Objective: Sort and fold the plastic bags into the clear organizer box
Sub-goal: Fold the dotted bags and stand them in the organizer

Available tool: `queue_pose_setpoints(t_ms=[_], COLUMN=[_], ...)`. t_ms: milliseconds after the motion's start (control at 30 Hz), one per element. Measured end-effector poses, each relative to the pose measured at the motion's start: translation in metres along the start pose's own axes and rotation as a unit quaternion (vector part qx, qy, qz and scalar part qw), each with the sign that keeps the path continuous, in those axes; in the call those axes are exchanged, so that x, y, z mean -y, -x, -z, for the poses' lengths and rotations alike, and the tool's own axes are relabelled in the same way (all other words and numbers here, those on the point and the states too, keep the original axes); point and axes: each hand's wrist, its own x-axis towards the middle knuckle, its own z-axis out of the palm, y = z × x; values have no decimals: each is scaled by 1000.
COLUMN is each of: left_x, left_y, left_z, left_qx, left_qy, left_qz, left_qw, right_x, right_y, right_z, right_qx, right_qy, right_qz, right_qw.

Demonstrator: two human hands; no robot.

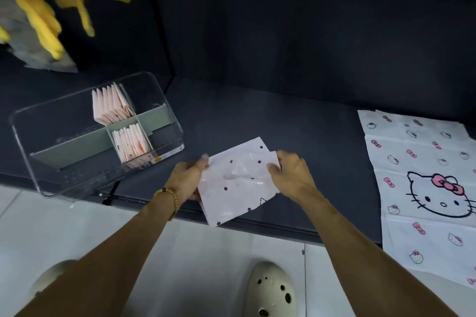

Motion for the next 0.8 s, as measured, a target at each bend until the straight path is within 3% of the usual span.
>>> queue_pose_setpoints(t_ms=[100,233,367,533,600,700,800], left_x=[4,15,11,17,23,39,58], left_y=[1,4,7,8,9,13,18], left_z=[0,2,-2,-7,-6,-4,-2], left_qx=[-61,-95,-98,-140,-160,-89,9], left_qy=[-43,-204,-293,-391,-441,-459,-479], left_qz=[-61,-139,-164,-121,-175,-344,-394], left_qw=[995,964,937,901,866,814,785], right_x=[-8,-16,-22,-25,-25,-25,-23], right_y=[3,8,12,10,7,4,2], right_z=[-6,-8,-11,-17,-18,-19,-20], right_qx=[-21,-36,-60,-76,-77,-74,-70], right_qy=[-42,-131,-77,-38,-25,-5,43], right_qz=[-45,-67,-100,-94,-82,-71,-56], right_qw=[998,988,990,992,993,995,995])
